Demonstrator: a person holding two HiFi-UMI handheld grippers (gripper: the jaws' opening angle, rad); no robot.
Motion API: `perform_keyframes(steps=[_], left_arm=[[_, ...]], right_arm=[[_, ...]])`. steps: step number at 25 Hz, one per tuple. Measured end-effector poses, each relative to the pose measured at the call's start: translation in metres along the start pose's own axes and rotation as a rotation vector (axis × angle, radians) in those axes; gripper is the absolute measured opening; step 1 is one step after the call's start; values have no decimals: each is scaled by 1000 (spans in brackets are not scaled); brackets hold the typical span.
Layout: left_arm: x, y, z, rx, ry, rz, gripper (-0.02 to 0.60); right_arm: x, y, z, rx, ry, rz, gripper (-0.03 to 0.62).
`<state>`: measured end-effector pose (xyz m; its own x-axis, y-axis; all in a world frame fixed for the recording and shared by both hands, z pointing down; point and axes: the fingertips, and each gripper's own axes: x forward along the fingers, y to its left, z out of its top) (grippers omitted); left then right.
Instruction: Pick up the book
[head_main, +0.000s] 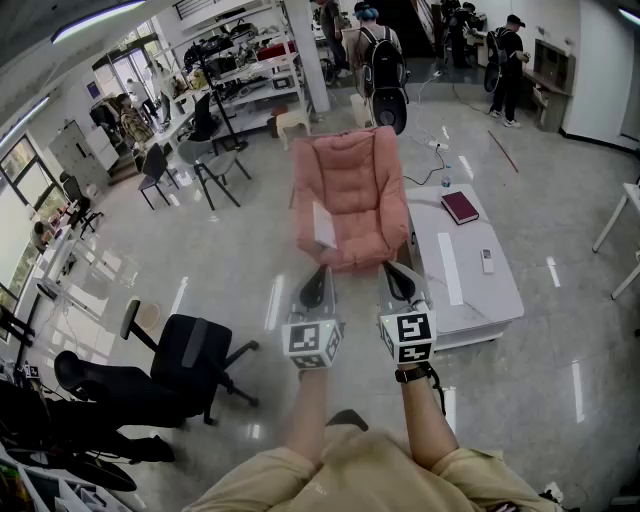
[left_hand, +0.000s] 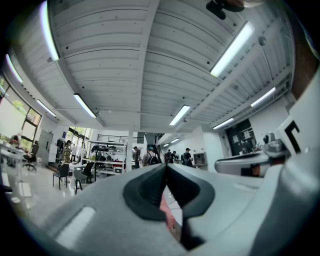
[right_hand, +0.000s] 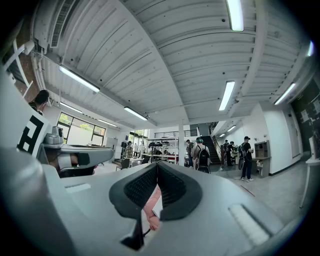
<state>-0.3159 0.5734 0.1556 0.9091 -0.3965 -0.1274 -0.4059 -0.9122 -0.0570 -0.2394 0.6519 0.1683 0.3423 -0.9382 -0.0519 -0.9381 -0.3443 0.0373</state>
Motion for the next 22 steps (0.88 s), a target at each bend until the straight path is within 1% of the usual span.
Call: perform_keyframes(steps=[3, 5, 6, 9, 11, 13, 16, 19, 21, 22], left_arm=[[2, 4, -1, -8, 11, -1, 2], [10, 7, -10, -13, 26, 5, 2], [15, 8, -17, -19, 38, 9, 2], [33, 20, -44, -44, 76, 16, 2], [53, 36, -59, -68, 85, 11, 2], [81, 58, -73, -113, 94, -1, 2], [129, 92, -89, -190, 103, -25, 2], [187, 133, -81, -224, 53, -40, 2], [230, 166, -66, -225, 21, -39, 2], [248, 181, -61, -209, 15, -34, 3]], right_arm=[[2, 2, 6, -13, -14, -1, 8], [9, -8, -2, -3, 7, -22, 8], [15, -16, -12, 22, 32, -41, 8], [35, -40, -50, 141, 110, -91, 8], [56, -49, -65, 174, 117, -111, 8], [89, -55, -73, 167, 113, -114, 8], [149, -61, -83, 154, 130, -90, 8], [219, -58, -75, 120, 124, -38, 8], [271, -51, -59, 50, 108, 9, 8], [295, -47, -52, 1, 100, 27, 8]])
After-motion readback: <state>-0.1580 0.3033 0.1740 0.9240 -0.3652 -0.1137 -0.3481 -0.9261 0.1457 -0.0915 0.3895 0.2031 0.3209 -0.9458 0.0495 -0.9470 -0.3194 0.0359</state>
